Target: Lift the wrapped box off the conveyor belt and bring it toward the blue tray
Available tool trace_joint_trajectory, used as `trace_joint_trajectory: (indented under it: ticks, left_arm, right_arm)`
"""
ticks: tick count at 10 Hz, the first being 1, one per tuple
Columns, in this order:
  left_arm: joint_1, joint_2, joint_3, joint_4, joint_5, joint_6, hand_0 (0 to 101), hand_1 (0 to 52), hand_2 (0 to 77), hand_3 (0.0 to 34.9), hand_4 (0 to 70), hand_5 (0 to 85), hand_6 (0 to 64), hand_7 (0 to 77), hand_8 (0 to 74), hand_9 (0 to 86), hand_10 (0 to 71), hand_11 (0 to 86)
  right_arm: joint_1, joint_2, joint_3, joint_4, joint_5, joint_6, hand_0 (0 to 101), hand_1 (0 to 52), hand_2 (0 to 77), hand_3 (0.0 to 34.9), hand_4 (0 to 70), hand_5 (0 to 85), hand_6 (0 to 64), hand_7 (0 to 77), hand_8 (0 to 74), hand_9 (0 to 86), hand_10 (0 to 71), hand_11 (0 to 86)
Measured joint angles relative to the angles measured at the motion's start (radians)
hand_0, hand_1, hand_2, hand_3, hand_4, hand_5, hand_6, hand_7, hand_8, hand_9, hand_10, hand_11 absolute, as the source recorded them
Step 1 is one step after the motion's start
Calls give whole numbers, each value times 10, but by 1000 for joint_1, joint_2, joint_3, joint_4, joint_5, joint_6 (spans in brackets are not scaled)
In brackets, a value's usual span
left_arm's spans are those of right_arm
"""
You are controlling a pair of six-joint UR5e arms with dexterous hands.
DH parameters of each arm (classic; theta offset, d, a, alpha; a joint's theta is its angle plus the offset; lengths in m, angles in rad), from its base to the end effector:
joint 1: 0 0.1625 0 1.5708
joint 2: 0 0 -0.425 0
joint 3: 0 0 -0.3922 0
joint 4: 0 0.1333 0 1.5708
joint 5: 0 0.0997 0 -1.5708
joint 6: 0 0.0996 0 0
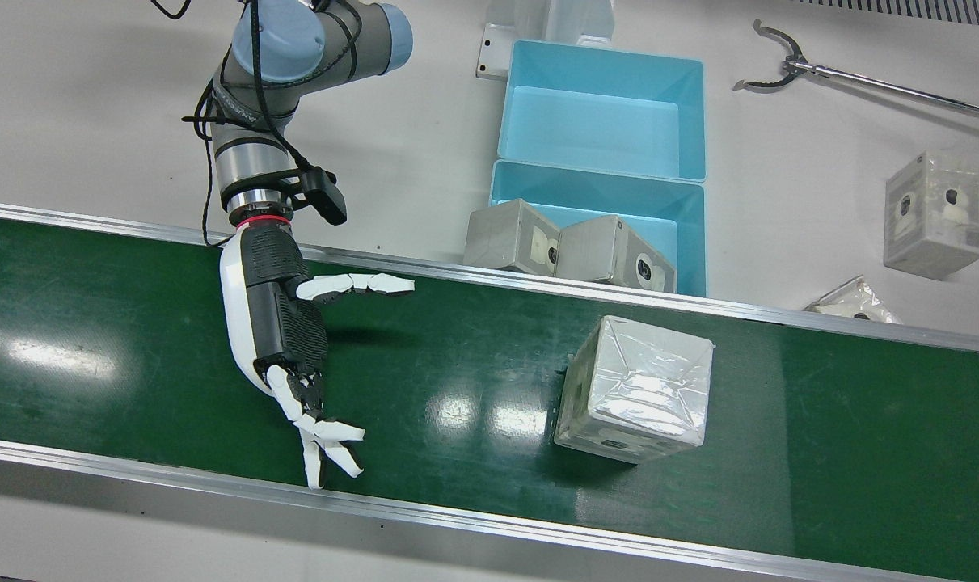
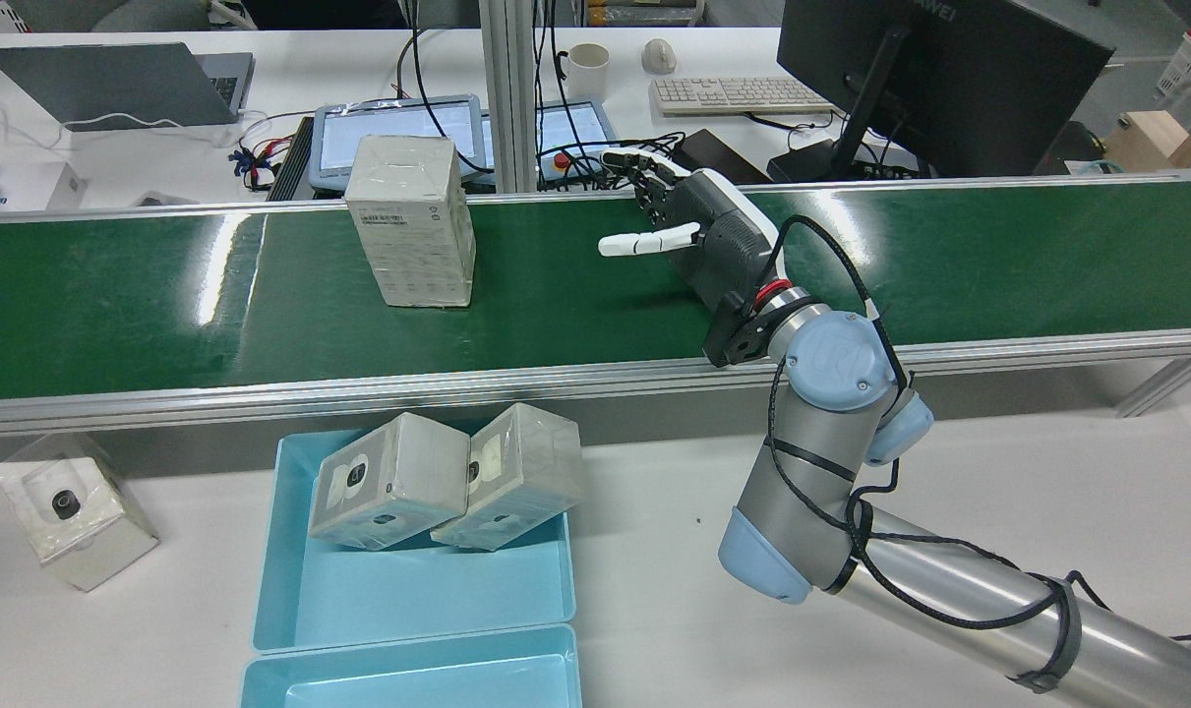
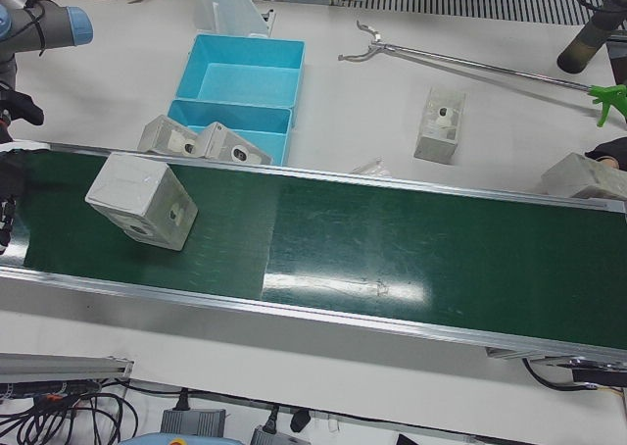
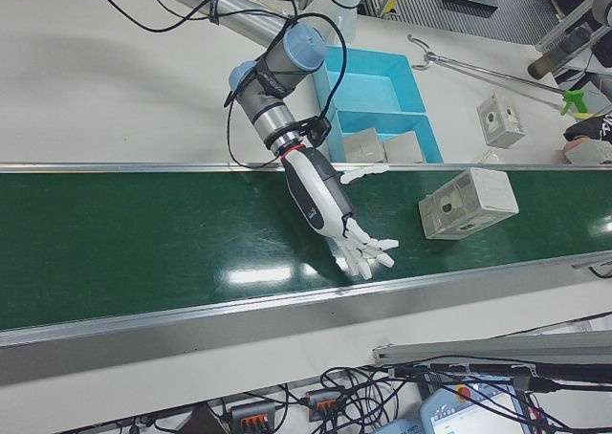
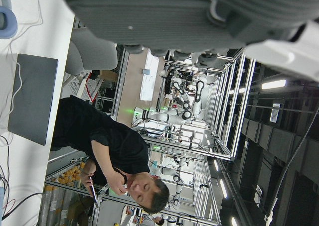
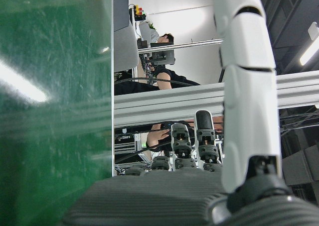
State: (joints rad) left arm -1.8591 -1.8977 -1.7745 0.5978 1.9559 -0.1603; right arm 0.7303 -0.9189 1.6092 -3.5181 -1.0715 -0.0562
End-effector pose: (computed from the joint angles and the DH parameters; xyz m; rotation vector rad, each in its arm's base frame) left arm -0.2512 -0.5098 0.4722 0.2975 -2.0873 2.2418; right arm -0.3815 -0.5846 0.3184 -0.4984 -2.3509 1.8088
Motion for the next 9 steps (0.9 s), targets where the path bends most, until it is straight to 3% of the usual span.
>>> trace_joint_trajectory:
  ticks: [9]
  left_arm:
    - [0,0,0,0,0,0,0,0,11,0,0,11,5,0,5,0,5,5]
  right_arm:
    - [1,0,0,1,1,1,496,180,125,0,87,256,55,65,11,33,0,5]
